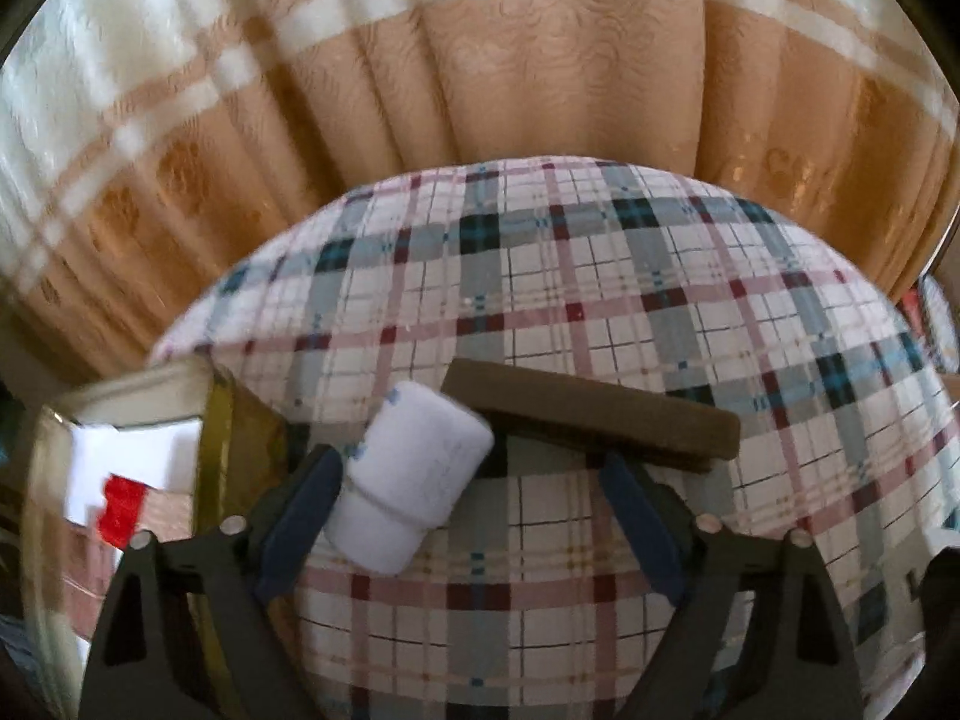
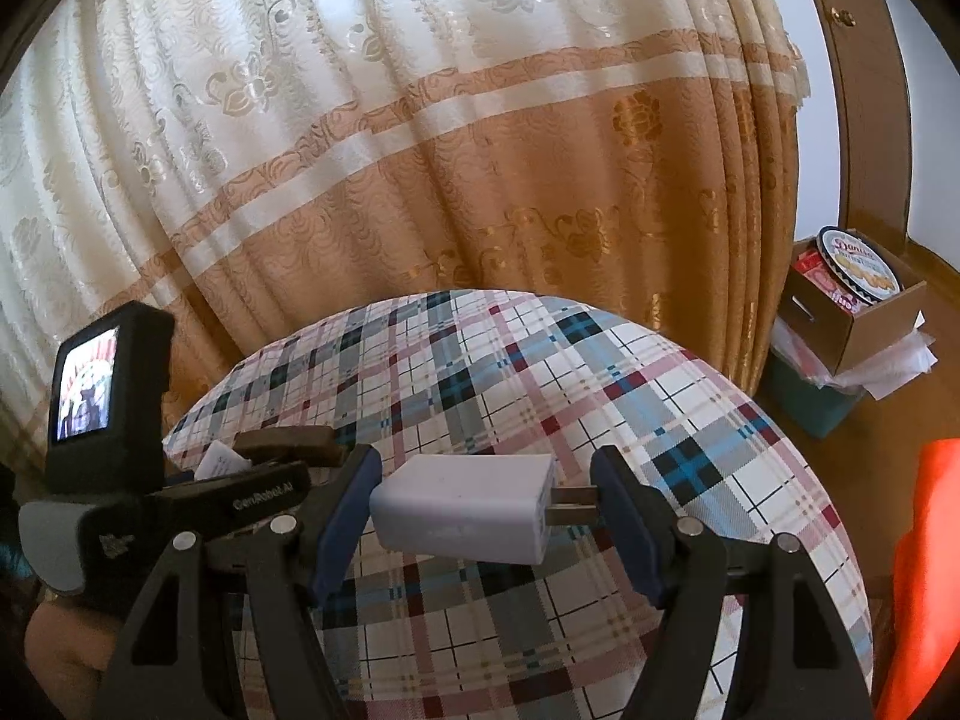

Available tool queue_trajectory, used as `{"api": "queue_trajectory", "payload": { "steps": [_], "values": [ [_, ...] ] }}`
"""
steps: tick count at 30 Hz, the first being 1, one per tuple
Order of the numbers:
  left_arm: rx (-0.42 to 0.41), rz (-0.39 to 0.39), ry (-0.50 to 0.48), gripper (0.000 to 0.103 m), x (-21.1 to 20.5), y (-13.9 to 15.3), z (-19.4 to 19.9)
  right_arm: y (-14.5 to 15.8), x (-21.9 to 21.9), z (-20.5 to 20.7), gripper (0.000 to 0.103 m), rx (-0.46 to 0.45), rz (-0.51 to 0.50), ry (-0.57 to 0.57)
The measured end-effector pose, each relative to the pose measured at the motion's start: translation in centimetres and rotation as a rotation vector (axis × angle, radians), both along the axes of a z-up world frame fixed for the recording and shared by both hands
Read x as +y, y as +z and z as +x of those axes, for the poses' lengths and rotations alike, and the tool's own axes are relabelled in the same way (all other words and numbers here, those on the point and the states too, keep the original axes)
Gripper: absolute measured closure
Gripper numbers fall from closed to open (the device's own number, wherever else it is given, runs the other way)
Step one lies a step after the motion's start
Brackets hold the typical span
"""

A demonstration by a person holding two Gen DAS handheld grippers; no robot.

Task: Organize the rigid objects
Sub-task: 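Close the left tool on the white pill bottle while the right tool holds the charger, then lift the white bottle with the left tool while the right tool lifts the charger toward the tray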

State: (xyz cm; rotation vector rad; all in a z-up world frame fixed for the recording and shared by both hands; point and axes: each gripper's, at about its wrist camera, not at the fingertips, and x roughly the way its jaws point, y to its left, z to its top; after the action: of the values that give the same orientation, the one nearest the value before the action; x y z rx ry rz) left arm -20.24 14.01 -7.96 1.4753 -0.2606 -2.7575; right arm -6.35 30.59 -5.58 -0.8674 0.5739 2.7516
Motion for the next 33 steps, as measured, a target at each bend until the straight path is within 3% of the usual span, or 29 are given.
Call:
{"api": "queue_trajectory", "payload": {
  "steps": [2,4,6,7,10,15,27,33],
  "values": [
    [0.004,-0.003,-0.008,0.02,0.2,0.1,0.1,0.0,0.0,0.0,0.029,0.001,0.001,0.0],
    [-0.001,0.042,-0.025,0.044,0.2,0.1,0.3,0.0,0.0,0.0,0.029,0.002,0.001,-0.001],
    [-0.012,0.108,-0.048,0.062,0.3,0.1,0.7,-0.1,0.0,0.0,0.029,0.001,-0.001,-0.002],
    [-0.007,0.099,-0.06,0.064,0.5,0.1,0.8,-0.1,0.1,0.0,0.029,0.001,-0.002,-0.004],
    [0.017,0.053,-0.091,0.065,1.2,0.0,1.1,0.0,0.1,0.0,0.029,0.002,-0.003,-0.008],
    [-0.015,0.122,-0.086,0.066,0.5,0.3,2.0,0.0,0.3,0.1,0.029,0.006,-0.008,-0.012],
    [0.218,0.243,-0.212,0.066,0.2,4.7,11.3,0.3,0.4,0.5,0.029,0.03,-0.001,-0.03],
    [0.315,0.241,-0.206,0.066,-1.4,5.4,15.2,0.4,0.3,0.6,0.029,0.036,0.011,-0.04]
  ]
}}
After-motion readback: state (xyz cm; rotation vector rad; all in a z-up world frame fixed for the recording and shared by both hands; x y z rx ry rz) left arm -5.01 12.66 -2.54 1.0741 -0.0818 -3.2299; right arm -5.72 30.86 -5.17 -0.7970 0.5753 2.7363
